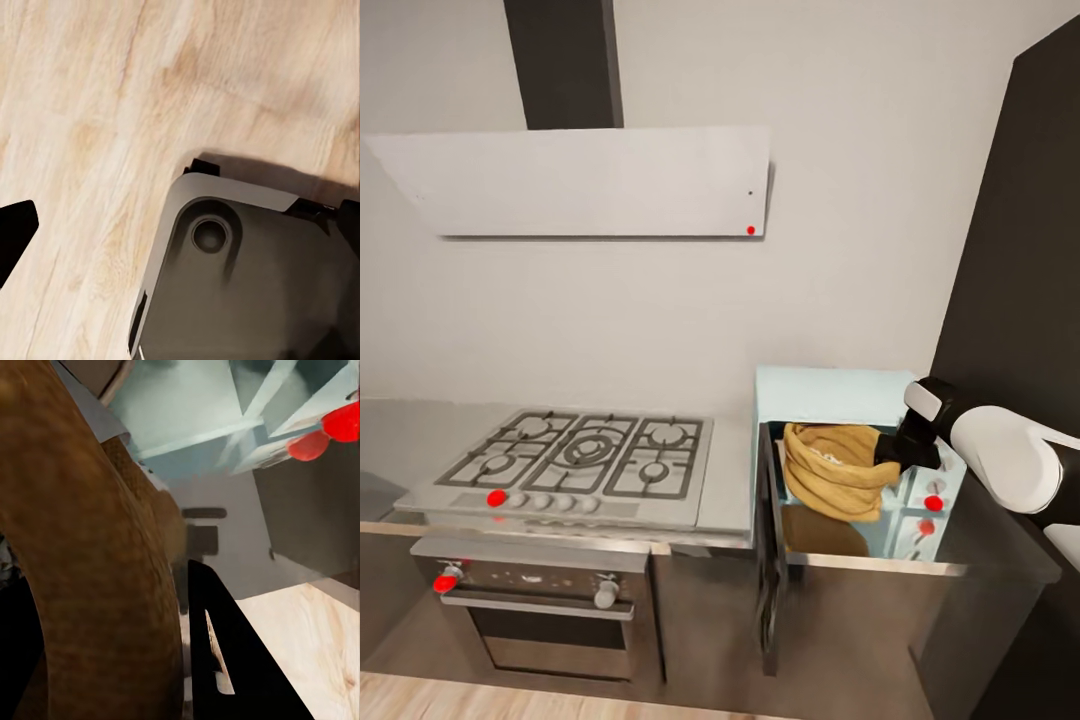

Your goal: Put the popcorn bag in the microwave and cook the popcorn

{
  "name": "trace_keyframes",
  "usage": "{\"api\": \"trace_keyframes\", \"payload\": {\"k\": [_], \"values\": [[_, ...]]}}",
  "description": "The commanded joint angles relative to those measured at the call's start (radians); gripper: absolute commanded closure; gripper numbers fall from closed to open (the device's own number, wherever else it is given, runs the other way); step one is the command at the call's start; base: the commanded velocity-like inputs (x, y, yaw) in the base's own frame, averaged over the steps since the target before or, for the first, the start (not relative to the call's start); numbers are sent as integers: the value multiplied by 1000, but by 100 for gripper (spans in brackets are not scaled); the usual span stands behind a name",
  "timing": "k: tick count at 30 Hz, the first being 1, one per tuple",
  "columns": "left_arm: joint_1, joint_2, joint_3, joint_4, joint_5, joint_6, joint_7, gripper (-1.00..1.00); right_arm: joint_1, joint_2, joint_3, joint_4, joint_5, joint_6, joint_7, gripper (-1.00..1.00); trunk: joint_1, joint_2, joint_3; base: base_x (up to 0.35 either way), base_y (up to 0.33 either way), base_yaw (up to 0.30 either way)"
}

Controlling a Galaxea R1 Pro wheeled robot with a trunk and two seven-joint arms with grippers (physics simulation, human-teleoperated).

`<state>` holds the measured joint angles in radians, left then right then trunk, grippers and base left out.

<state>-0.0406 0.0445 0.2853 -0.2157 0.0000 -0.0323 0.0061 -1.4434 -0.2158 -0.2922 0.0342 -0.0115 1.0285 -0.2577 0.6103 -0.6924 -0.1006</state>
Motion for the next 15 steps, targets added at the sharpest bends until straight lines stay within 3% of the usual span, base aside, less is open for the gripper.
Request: {"api": "trace_keyframes", "payload": {"k": [1, 15], "values": [[-1, 0, 2, 1, 0, -4, 0, -100, -2, -1, -19, -28, -5, -2, -11, 100, 1, -2, -2, 197, -104, 0], [-1, 0, 2, 1, -1, -5, 0, -100, -2, -3, -19, -28, -5, -2, -11, 100, 1, -2, -2, 81, -56, 0]]}}
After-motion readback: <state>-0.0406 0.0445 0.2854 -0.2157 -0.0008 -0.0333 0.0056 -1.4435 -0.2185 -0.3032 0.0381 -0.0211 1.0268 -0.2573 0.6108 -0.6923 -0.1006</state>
